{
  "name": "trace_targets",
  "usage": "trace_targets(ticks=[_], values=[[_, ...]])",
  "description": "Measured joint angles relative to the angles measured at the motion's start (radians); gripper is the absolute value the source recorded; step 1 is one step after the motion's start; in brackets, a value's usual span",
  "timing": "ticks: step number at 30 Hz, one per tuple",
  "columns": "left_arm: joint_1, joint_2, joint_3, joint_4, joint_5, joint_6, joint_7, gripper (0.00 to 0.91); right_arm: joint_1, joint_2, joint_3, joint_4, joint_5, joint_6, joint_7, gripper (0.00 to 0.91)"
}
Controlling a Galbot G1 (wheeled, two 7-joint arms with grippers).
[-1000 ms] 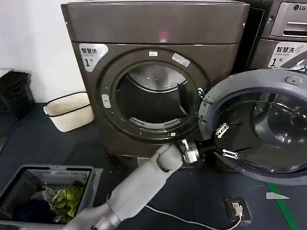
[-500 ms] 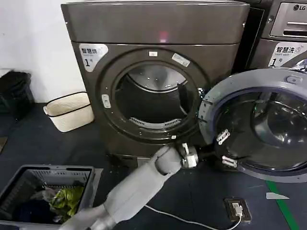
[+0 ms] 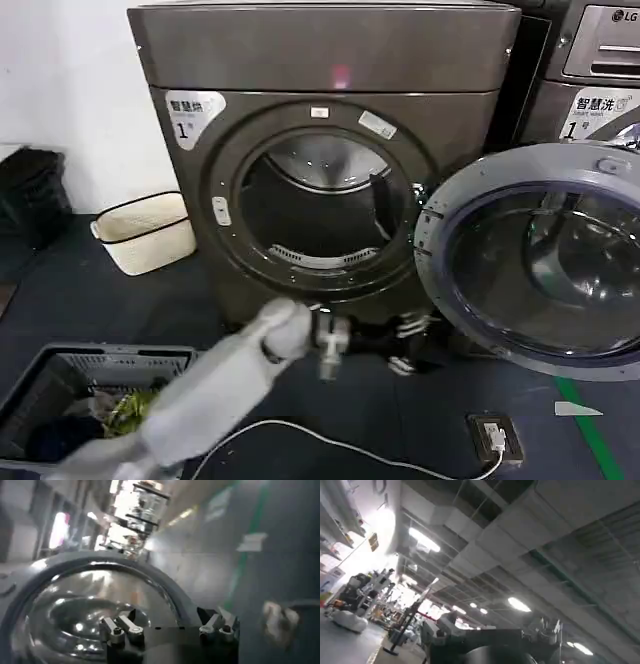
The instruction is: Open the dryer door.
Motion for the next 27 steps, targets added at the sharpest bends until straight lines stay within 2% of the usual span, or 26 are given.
trace_targets(ticks=[4,7,11,15,22,27], values=[[-0.014,0.131,-0.002,-0.074,0.077,-0.088,-0.012,0.907,0.003,-0.013,-0.006,-0.005,0.036,-0.026,-0.013,0.907],[-0.015,0.254,-0.001,-0.1,0.157,-0.152,-0.062,0.907,0.007,-0.02,-0.007,-0.006,0.065,-0.049,-0.018,0.907],[0.009,0.413,-0.02,-0.127,0.279,-0.153,-0.118,0.907,0.011,-0.021,-0.017,-0.007,0.118,-0.072,-0.039,0.907],[0.066,0.551,-0.065,-0.132,0.407,-0.153,-0.168,0.907,0.012,-0.03,-0.03,-0.011,0.196,-0.061,-0.072,0.907],[0.24,0.746,-0.227,-0.086,0.712,-0.153,-0.221,0.907,0.024,-0.043,-0.057,-0.012,0.284,-0.042,-0.092,0.907],[0.403,0.866,-0.362,-0.048,0.846,-0.153,-0.258,0.907,0.036,-0.055,-0.082,-0.017,0.329,-0.024,-0.098,0.907]])
